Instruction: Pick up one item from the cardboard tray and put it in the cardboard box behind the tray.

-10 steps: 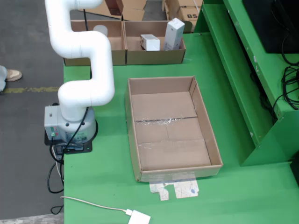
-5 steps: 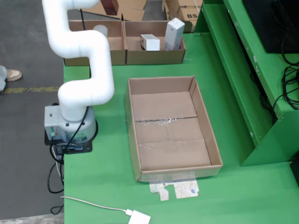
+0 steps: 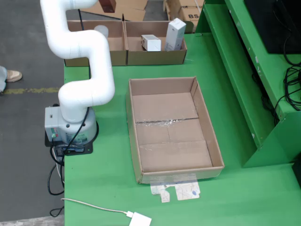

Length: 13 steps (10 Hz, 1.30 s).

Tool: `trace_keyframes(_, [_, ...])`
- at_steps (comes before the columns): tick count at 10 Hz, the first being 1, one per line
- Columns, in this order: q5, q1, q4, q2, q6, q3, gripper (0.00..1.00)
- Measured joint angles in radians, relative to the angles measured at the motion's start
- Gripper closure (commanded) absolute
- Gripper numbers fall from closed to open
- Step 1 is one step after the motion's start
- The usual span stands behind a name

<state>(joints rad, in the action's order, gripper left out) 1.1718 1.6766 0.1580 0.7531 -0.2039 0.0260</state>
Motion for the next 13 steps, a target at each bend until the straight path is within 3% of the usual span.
trace_keyframes(13, [0.072,-0.097,-0.097,0.123,0.052,0.000,1.00])
